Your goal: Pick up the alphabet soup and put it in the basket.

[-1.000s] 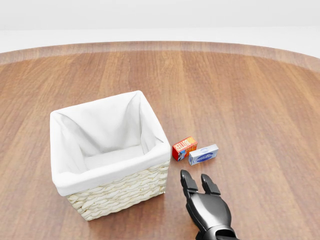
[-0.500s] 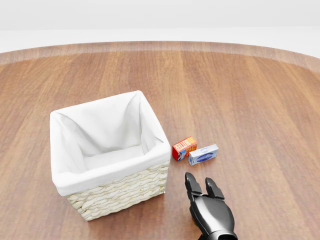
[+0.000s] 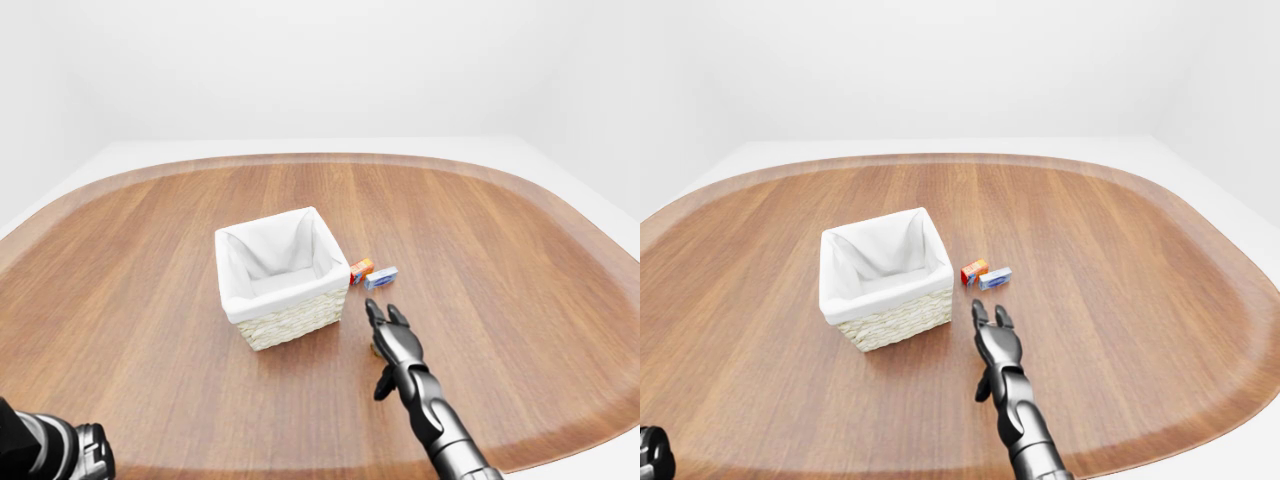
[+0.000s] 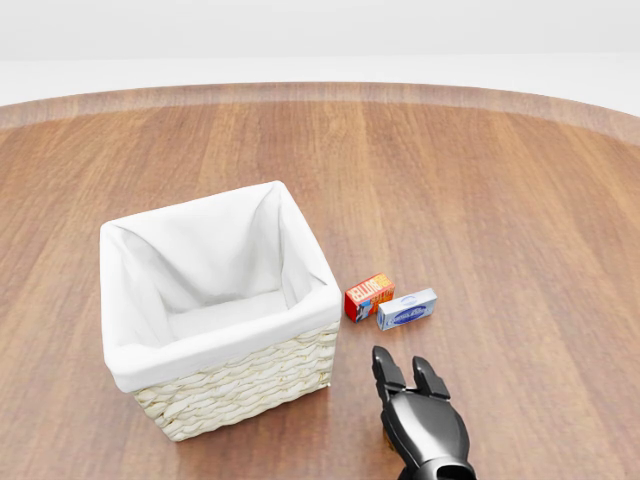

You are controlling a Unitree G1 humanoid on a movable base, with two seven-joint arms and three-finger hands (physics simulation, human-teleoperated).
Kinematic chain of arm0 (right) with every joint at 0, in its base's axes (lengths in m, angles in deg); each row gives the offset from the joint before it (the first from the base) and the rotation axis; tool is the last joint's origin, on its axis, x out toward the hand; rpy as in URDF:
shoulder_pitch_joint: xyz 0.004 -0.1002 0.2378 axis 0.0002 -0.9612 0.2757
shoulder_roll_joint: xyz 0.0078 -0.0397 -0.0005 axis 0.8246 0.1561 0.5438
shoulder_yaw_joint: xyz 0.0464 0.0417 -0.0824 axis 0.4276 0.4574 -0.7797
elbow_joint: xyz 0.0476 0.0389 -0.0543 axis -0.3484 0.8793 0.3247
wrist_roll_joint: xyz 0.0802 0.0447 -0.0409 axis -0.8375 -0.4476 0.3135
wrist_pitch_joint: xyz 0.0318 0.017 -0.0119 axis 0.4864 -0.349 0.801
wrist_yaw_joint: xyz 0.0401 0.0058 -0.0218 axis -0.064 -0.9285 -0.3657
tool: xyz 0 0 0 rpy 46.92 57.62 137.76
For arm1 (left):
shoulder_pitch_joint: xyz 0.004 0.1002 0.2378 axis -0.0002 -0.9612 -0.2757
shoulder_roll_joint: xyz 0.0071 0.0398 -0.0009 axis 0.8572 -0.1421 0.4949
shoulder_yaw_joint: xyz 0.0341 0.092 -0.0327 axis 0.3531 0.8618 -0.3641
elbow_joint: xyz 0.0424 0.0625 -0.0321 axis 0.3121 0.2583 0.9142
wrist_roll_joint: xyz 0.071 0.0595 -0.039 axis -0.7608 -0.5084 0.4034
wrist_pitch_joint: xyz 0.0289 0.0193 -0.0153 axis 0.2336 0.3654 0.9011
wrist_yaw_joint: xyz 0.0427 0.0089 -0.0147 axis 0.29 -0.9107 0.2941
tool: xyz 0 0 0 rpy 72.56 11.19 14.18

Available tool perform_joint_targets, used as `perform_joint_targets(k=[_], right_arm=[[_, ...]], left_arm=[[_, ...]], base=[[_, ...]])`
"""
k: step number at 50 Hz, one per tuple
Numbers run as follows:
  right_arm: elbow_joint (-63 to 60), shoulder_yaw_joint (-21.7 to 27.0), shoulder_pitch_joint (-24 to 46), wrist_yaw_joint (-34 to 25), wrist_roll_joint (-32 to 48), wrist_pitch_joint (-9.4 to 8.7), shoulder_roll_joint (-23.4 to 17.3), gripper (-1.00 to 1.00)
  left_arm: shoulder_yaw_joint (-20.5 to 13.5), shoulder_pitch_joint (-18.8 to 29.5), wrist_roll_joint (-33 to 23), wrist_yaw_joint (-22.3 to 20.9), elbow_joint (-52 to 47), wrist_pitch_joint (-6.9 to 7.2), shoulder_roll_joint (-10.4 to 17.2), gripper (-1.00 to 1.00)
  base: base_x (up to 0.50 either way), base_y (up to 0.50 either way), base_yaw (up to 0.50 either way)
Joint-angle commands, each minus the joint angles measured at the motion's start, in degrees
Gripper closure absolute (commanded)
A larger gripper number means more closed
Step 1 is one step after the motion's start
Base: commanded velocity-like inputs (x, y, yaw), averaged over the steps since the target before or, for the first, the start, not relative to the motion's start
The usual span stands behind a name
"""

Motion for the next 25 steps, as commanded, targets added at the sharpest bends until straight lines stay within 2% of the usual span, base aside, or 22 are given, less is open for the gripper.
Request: perform_joint_targets(k=[1,3,5,10,12,19,25], right_arm=[[4.85,0.43,2.4,1.65,-0.77,0.0,0.17,-1.0],[6.38,0.57,3.0,2.29,-1.12,0.0,0.18,-1.0],[9.16,0.61,3.59,3.95,-1.63,0.74,0.28,-1.0],[8.48,0.17,2.66,3.95,-1.52,0.78,0.31,-1.0],[12.17,0.54,4.31,5.31,-2.22,1.83,0.26,-1.0],[13.02,0.38,4.89,5.66,-2.39,1.83,0.43,-1.0],[15.46,0.43,5.16,6.99,-2.91,2.59,0.34,-1.0]], left_arm=[[0.66,0.03,-2.4,0.0,0.47,0.0,-1.05,-1.0],[0.78,-0.33,-4.08,0.0,0.51,0.0,-1.72,-1.0],[-0.3,-0.09,-2.67,0.0,0.08,0.0,-1.73,-1.0],[0.04,-0.03,-2.77,0.0,0.01,0.0,-1.6,-1.0],[1.28,-0.12,-4.8,0.0,-0.16,0.0,-2.38,-1.0],[1.2,0.03,-6.73,0.0,-0.11,0.0,-3.54,-1.0],[1.18,0.47,-7.93,0.0,-0.45,0.0,-4.67,-1.0]], base=[[0.0,0.0,0.0],[0.0,0.0,0.0],[0.0,0.0,0.0],[0.0,0.0,0.0],[0.0,0.0,0.0],[0.0,0.0,0.0],[0.0,0.0,0.0]])
